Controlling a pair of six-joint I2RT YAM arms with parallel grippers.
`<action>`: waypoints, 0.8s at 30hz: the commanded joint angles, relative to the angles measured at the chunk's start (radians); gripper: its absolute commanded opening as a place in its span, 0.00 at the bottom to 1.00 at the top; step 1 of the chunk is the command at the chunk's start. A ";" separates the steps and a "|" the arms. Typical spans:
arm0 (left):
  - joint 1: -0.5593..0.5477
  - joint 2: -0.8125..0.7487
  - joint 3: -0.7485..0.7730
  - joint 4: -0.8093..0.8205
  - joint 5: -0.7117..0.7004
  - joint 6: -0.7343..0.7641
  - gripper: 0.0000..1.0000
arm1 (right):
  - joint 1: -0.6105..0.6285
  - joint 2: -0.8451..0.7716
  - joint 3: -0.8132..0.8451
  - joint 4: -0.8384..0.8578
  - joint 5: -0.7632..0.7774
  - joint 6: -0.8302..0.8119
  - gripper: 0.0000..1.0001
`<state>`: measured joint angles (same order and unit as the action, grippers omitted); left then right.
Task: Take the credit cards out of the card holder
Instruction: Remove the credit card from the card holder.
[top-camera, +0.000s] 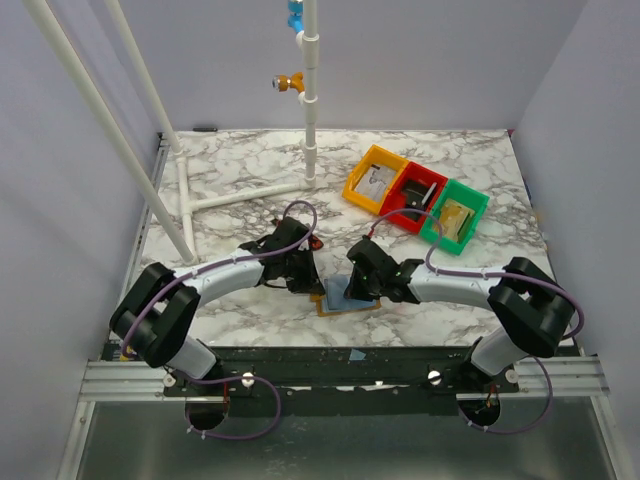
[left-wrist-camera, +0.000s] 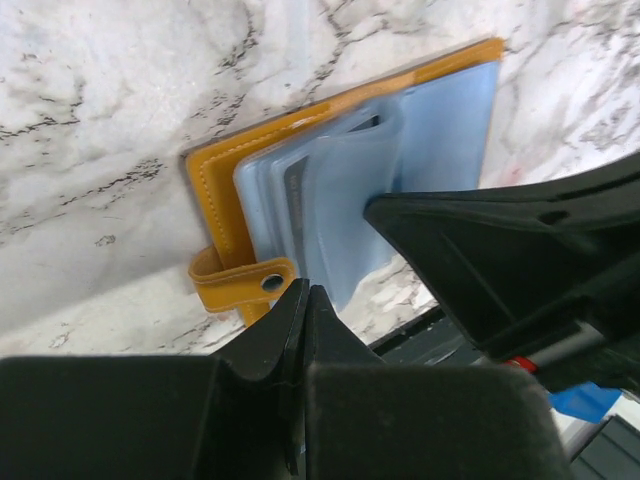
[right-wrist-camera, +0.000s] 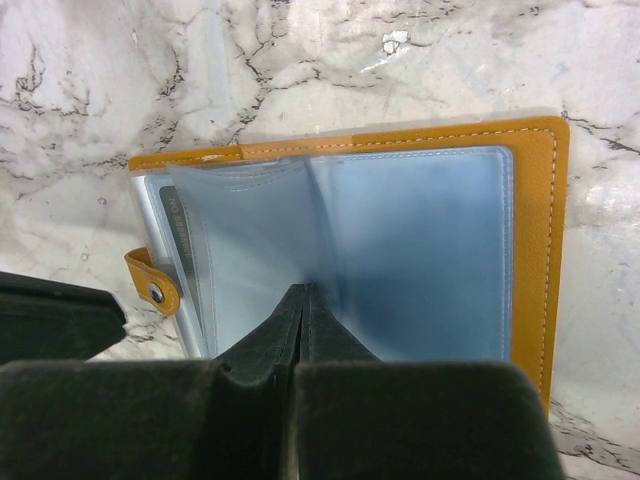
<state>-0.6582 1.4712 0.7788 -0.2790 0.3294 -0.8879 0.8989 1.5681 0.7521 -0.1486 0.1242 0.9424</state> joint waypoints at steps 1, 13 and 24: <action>-0.009 0.064 0.025 0.011 -0.029 -0.001 0.00 | -0.006 0.064 -0.074 -0.086 -0.008 -0.005 0.01; -0.022 0.124 0.043 0.028 -0.035 0.012 0.00 | -0.009 0.056 -0.080 -0.081 -0.018 -0.005 0.01; -0.037 0.201 0.064 0.030 -0.034 0.001 0.00 | -0.011 -0.013 -0.072 -0.082 -0.029 -0.010 0.01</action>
<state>-0.6830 1.6363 0.8368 -0.2497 0.3214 -0.8909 0.8879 1.5497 0.7296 -0.1200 0.1001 0.9463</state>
